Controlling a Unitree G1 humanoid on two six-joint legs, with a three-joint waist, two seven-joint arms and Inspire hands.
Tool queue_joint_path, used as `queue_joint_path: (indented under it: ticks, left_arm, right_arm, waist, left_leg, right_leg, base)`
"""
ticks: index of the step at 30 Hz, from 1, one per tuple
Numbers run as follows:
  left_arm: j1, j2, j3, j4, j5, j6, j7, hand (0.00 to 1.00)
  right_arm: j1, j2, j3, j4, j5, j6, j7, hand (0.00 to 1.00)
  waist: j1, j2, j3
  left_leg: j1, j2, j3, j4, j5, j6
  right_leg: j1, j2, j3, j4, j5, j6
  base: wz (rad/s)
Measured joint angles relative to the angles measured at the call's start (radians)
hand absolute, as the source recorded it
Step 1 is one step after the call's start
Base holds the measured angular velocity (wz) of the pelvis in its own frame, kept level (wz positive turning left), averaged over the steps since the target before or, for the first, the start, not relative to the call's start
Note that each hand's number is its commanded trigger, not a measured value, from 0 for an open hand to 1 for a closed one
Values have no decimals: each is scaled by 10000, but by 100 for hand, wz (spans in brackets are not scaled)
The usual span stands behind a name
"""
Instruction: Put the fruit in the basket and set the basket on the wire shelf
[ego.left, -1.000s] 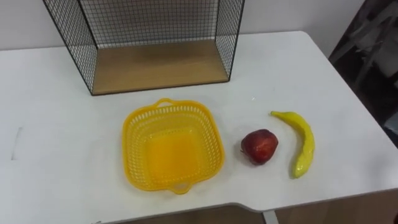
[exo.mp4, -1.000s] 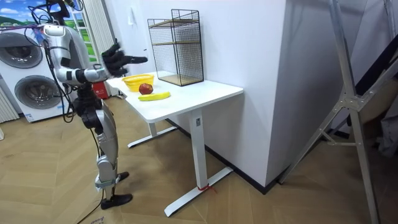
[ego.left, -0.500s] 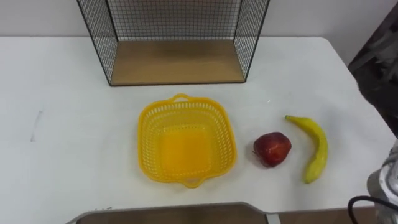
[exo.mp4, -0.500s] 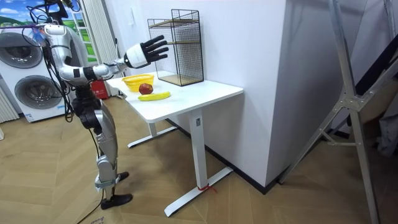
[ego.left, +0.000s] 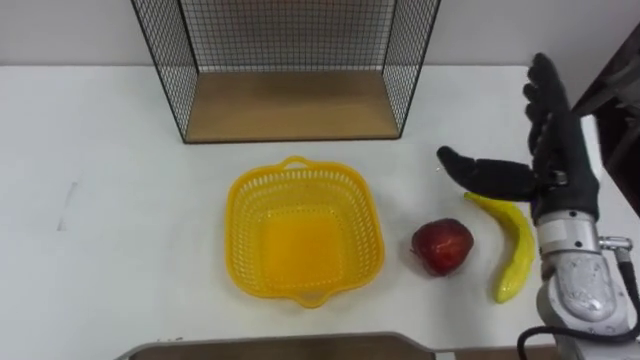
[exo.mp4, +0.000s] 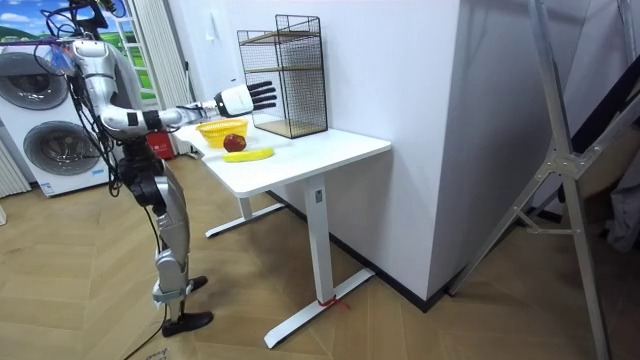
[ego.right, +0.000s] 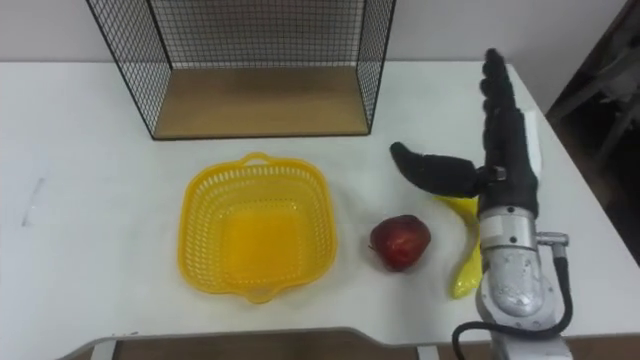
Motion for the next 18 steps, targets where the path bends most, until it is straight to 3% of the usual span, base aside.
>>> queue_joint_path:
  ticks: [10, 18]
  left_arm:
    - [-8, -1, -73, 32, -33, -27, -40, 0]
    - [3, 41, -303, 93, -25, -39, -8, 0]
  right_arm:
    - [250, 22, 122, 69, -322, -9, 293, 0]
    - [898, 235, 145, 569, -843, 15, 703, 0]
  waist:
    - [-67, 215, -43]
    - [-87, 103, -21]
  left_leg:
    - [87, 4, -36, 26, -3, -1]
    - [31, -2, 14, 44, -3, 0]
  right_leg:
    - [116, 1, -10, 61, 10, -15]
    - [58, 5, 60, 42, 8, -12]
  base:
    - [0]
    - [0]
